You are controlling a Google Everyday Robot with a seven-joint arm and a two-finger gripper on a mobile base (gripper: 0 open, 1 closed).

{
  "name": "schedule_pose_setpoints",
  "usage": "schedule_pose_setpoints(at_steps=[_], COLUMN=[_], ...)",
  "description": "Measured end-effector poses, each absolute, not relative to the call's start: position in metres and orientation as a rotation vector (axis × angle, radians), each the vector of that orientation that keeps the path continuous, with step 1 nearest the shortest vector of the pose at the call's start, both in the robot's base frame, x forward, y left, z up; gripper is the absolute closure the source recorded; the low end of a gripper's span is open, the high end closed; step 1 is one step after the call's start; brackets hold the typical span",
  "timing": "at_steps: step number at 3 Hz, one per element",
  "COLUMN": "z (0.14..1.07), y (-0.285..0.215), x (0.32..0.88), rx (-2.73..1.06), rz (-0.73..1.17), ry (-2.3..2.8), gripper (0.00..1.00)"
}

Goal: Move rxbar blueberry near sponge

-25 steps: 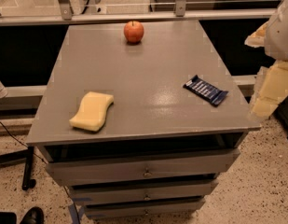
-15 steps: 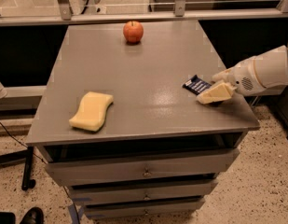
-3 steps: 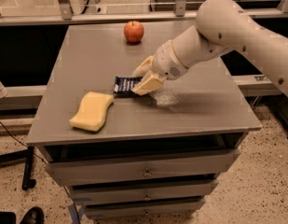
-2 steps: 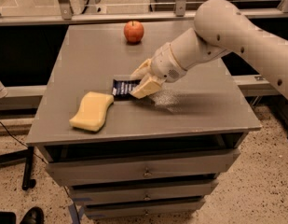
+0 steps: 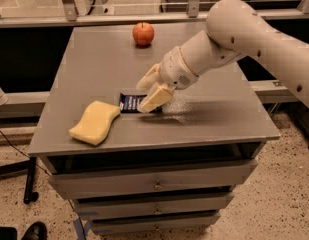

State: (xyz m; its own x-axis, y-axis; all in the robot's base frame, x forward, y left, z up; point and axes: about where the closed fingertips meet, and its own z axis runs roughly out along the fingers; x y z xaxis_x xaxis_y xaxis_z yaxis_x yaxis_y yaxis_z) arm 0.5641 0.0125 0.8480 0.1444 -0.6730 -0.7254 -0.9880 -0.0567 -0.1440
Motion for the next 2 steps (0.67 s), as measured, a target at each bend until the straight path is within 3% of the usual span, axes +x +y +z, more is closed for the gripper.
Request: schedule_pose_setpoints(at_steps=[1,2], z=[0.849,0.857], y=[0.014,0.004], x=[0.562,0.568], rx=[-1.796,-1.732], rz=[0.656,0.684], ry=[1.585,1.583], gripper=[0.0,0.0])
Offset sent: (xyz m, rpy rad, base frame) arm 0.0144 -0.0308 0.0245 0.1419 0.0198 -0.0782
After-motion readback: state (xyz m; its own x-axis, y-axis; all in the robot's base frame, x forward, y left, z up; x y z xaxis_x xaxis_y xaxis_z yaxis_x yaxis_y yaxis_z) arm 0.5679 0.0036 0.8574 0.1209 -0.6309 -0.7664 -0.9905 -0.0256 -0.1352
